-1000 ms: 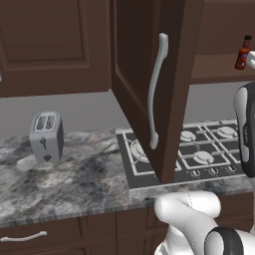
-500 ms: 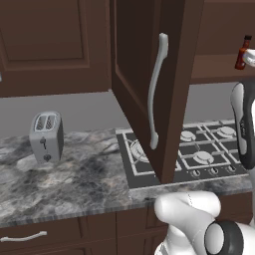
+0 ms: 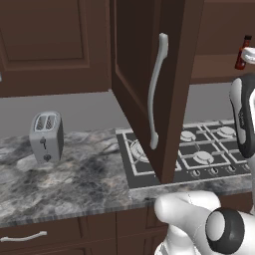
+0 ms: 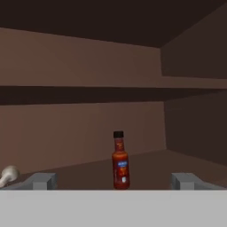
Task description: Pick the chicken drumstick from the plate and place it on the cutting board. Then pick the condiment bottle from the cabinet and place it next to the cutting board.
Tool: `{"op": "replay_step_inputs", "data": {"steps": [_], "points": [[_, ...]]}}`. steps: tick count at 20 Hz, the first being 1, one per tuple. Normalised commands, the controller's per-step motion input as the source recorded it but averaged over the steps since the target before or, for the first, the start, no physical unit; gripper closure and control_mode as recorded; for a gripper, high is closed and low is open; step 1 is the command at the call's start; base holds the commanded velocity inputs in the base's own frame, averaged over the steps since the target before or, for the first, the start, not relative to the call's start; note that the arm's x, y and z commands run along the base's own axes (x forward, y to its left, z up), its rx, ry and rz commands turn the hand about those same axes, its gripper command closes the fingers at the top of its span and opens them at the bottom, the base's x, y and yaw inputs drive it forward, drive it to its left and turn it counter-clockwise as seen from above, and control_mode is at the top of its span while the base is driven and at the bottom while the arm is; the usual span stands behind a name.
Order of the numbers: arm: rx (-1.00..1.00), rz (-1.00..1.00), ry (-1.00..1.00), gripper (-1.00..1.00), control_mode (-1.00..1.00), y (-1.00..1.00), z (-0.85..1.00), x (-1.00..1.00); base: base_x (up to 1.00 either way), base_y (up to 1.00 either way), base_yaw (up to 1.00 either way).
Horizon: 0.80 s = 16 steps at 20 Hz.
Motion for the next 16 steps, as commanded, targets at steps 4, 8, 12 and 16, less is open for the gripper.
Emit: {"op": "replay_step_inputs", "data": {"steps": [4, 8, 12, 16], "points": [[0.00, 0.00, 0.02, -1.00, -1.00, -0.13, 0.00, 0.22, 0.00, 0.00, 0.00], [0.00, 0.00, 0.02, -1.00, -1.00, -0.10, 0.00, 0.22, 0.00, 0.00, 0.00], [0.00, 0.00, 0.01, -1.00, -1.00, -0.08, 0.00, 0.16, 0.00, 0.00, 0.00], [0.00, 0.00, 0.00, -1.00, -1.00, -0.08, 0.00, 0.11, 0.00, 0.00, 0.00]]}}
